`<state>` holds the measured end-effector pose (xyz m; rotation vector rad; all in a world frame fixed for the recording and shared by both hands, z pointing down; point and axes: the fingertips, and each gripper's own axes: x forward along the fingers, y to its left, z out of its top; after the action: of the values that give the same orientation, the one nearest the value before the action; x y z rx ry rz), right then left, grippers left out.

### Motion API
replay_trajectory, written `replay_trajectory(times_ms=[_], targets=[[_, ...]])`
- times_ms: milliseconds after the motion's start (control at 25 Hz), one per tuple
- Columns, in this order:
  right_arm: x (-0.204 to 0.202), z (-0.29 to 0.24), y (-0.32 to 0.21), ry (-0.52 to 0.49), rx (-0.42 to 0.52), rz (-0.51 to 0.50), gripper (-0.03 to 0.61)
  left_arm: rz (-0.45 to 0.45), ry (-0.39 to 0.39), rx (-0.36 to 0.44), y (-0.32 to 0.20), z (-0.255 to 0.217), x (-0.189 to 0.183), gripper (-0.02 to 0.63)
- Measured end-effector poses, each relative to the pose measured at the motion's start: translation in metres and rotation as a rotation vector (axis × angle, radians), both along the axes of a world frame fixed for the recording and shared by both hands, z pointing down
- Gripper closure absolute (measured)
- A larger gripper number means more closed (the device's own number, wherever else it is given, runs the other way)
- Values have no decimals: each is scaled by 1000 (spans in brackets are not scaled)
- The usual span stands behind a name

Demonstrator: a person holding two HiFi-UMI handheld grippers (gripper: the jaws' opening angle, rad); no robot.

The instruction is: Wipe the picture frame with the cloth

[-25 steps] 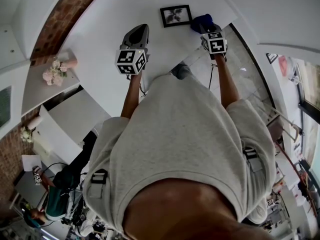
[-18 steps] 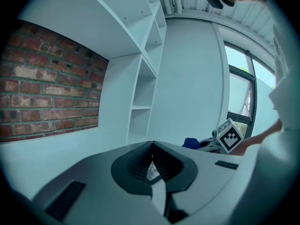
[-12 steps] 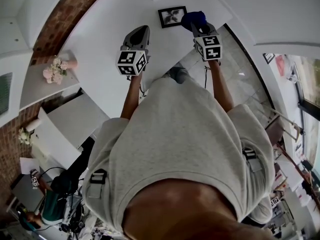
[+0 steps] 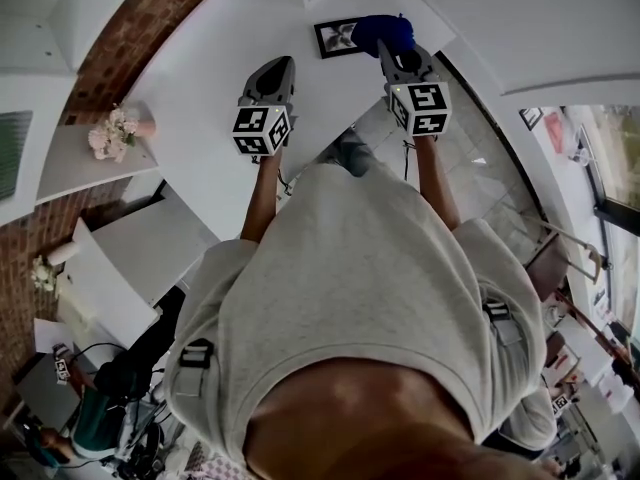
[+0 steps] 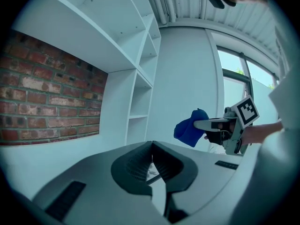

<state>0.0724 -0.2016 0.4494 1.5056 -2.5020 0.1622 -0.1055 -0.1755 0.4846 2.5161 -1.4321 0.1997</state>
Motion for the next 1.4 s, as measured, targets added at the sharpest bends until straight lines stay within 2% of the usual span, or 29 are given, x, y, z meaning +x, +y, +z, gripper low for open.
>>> replay_trajectory(times_ms=[240, 520, 1400], targets=[[-6, -21, 28, -19, 48, -3, 520, -1, 9, 27, 14, -9, -1, 598], [-2, -26, 47, -9, 57, 1, 520, 1, 13, 40, 30, -13, -2, 598], [5, -21, 52, 0, 44, 24, 520, 11, 18, 56, 32, -18, 0, 598]])
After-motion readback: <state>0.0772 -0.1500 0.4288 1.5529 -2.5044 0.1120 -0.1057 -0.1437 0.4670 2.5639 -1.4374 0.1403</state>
